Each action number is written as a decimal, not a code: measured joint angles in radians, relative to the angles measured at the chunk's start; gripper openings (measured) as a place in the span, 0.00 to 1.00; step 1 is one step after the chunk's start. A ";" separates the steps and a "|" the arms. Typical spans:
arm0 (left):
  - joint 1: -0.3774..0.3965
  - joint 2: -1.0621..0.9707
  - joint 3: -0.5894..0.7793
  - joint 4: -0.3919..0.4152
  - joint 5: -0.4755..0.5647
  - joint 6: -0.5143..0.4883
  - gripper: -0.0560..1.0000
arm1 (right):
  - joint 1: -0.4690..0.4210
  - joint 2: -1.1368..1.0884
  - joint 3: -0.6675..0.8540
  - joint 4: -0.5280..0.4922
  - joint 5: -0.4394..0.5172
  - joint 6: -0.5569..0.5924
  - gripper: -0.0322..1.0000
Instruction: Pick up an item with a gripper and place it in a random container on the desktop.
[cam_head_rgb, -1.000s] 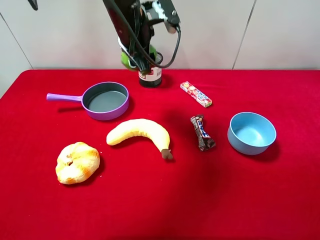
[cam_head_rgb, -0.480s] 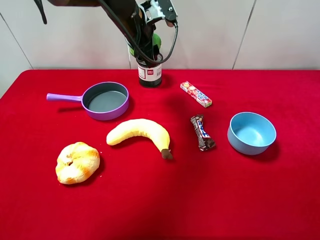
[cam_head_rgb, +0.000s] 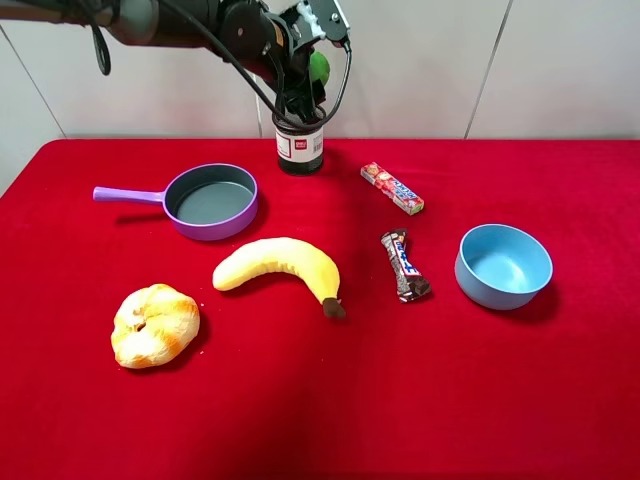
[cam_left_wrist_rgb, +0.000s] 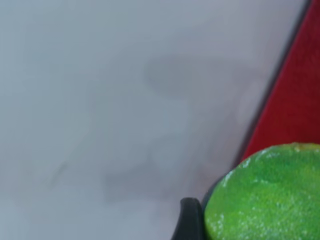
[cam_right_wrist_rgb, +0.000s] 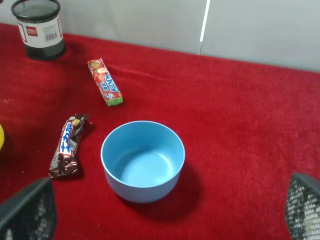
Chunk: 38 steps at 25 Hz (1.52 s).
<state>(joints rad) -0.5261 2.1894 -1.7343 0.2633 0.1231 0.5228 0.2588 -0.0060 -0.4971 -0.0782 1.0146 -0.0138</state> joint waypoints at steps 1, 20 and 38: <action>0.003 0.007 0.000 0.000 -0.018 0.000 0.64 | 0.000 0.000 0.000 0.000 0.000 0.000 0.70; 0.026 0.117 0.000 0.001 -0.226 -0.001 0.64 | 0.000 0.000 0.000 0.000 0.000 0.000 0.70; 0.038 0.126 0.000 0.001 -0.250 0.002 0.64 | 0.000 0.000 0.000 0.000 0.000 0.000 0.70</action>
<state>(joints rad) -0.4884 2.3156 -1.7343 0.2644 -0.1273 0.5248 0.2588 -0.0060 -0.4971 -0.0782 1.0146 -0.0138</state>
